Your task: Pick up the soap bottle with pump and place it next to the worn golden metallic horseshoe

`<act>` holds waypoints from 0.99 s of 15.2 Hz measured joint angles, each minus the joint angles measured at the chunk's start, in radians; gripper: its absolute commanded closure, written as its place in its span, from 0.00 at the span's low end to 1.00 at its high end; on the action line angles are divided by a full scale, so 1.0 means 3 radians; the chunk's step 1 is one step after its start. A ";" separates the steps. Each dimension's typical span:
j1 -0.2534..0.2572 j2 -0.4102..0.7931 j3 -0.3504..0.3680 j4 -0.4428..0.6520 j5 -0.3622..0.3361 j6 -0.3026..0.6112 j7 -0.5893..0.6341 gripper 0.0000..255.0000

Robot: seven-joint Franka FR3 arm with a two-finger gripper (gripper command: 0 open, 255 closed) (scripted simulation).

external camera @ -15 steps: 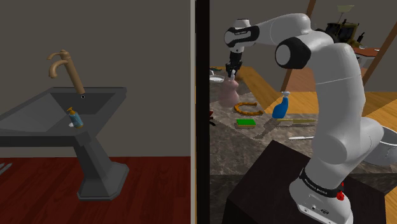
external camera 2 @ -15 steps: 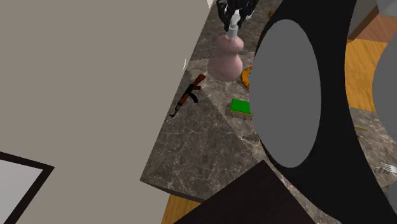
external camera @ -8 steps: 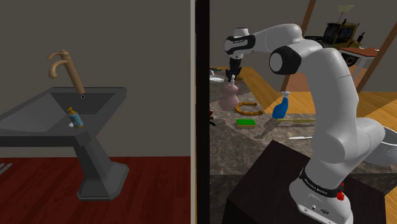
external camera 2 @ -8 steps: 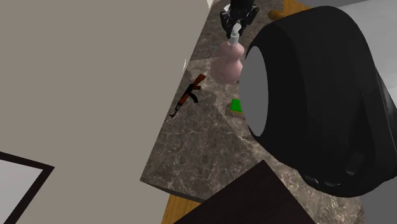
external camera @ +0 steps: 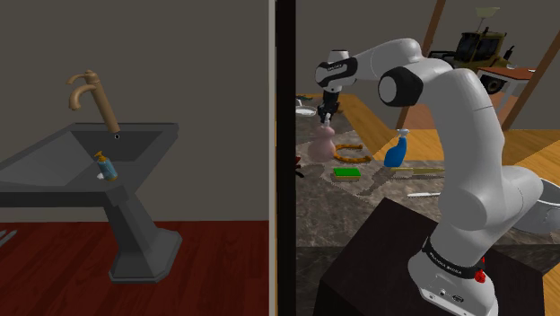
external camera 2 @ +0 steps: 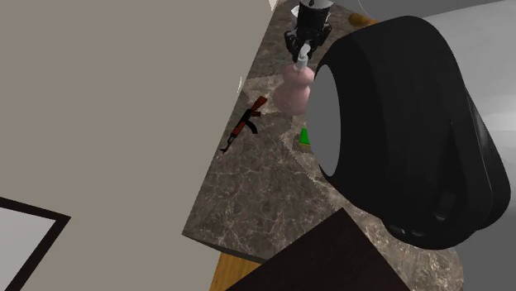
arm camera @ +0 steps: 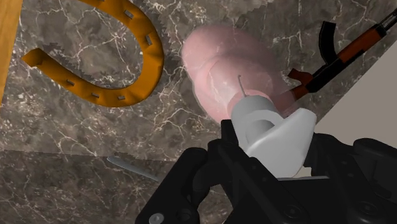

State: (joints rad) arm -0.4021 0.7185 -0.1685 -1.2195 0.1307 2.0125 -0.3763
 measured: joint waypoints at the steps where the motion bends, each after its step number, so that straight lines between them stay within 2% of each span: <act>1: 0.0002 0.0010 0.0002 -0.0030 0.0003 0.0040 -0.0002 1.00; 9: 0.0003 0.0032 0.0005 -0.0074 0.0007 0.0107 -0.0005 1.00; 10: 0.0003 0.0031 0.0005 -0.0076 0.0007 0.0108 -0.0005 0.00; 15: 0.0004 0.0025 0.0005 -0.0080 0.0007 0.0112 -0.0005 0.00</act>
State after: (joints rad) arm -0.4009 0.7261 -0.1672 -1.2433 0.1328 2.0460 -0.3779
